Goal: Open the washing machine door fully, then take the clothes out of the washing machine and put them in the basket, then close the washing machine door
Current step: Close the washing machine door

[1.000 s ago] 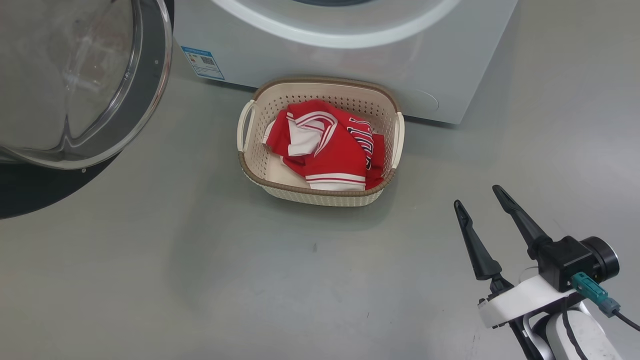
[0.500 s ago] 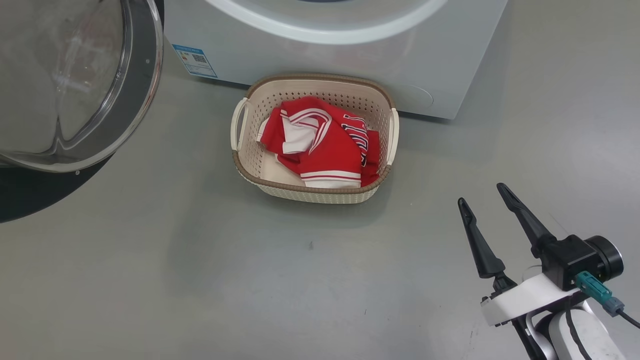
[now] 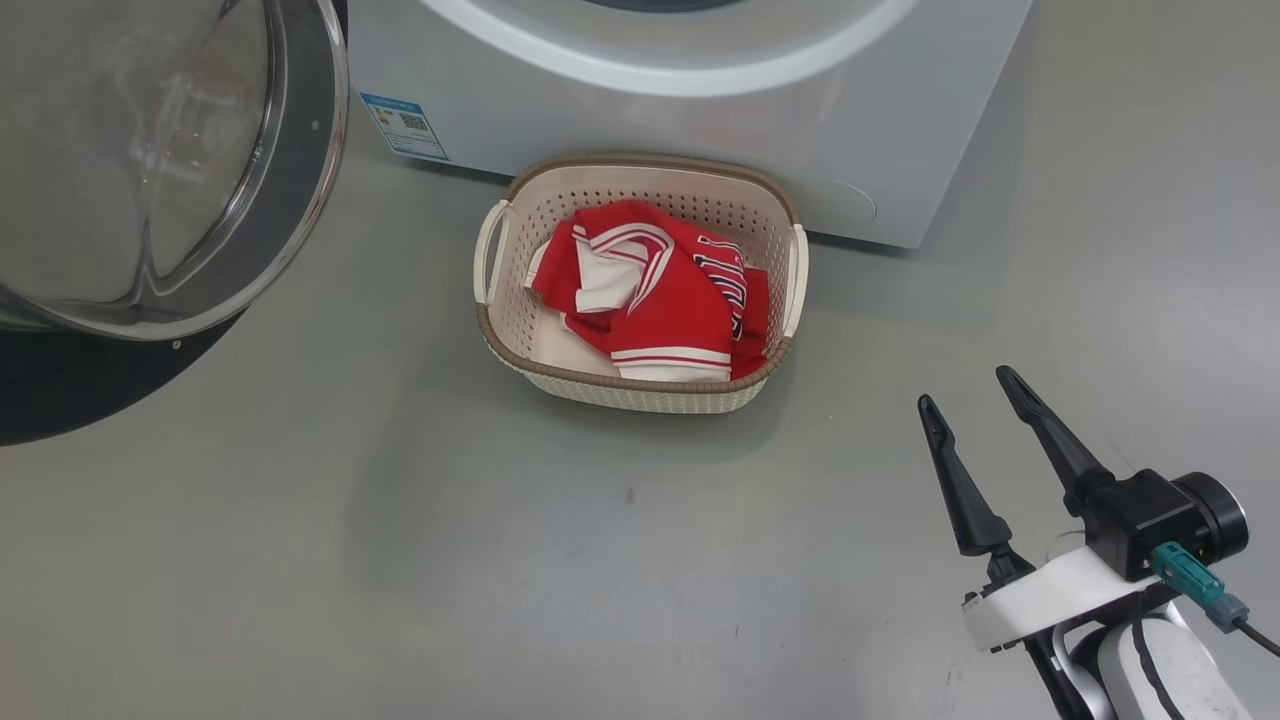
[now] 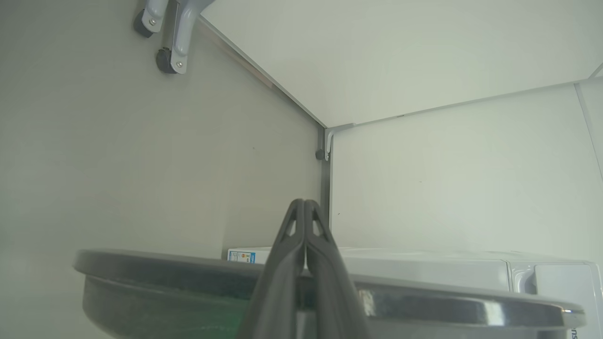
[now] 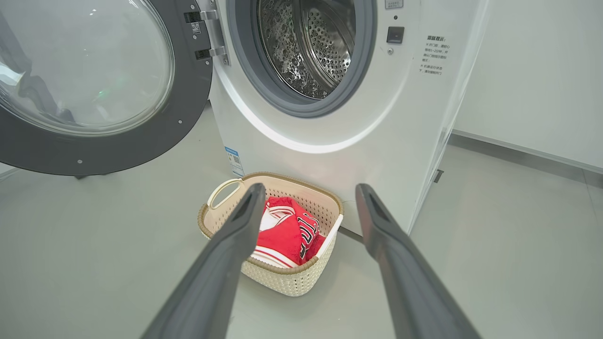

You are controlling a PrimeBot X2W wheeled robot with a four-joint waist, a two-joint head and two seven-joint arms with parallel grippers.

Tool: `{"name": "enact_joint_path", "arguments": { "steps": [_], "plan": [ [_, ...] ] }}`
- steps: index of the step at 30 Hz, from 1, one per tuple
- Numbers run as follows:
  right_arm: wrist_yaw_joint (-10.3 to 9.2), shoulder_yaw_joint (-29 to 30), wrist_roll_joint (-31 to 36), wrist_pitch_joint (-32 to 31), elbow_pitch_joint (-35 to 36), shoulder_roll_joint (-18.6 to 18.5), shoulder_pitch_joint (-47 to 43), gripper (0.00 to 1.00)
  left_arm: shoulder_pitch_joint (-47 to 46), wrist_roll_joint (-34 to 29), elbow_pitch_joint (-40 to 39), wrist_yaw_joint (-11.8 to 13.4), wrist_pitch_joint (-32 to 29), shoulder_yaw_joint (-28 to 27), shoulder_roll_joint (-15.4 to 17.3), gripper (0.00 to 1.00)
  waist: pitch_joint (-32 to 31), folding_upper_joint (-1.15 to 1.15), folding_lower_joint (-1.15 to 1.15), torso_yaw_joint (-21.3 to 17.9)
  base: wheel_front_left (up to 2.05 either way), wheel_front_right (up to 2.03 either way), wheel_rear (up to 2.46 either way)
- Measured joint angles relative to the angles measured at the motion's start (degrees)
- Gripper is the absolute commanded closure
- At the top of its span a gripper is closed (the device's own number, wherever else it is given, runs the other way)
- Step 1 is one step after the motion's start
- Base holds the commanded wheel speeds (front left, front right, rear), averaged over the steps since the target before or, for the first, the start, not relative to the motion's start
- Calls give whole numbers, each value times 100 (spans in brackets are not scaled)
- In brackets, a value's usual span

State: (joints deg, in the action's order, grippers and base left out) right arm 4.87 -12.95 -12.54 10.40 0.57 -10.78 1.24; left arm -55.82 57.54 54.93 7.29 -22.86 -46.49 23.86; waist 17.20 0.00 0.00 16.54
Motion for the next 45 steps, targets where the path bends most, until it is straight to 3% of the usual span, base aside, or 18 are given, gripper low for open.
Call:
{"name": "enact_joint_path", "arguments": {
  "steps": [14,28,45],
  "plan": [
    [0,-29,-1,9,-98,4,-1,0,-1,-9,75,-112,-458,204,-137,100,-138,0,0,97,0,0,0],
    [-7,-62,-23,52,-233,102,-25,0,71,33,171,-613,-1095,446,-546,100,-372,0,0,167,0,0,0],
    [-48,-109,-62,102,-318,200,-58,0,352,80,-1,-980,-1650,660,-907,100,-647,0,0,307,0,0,0]
  ]
}}
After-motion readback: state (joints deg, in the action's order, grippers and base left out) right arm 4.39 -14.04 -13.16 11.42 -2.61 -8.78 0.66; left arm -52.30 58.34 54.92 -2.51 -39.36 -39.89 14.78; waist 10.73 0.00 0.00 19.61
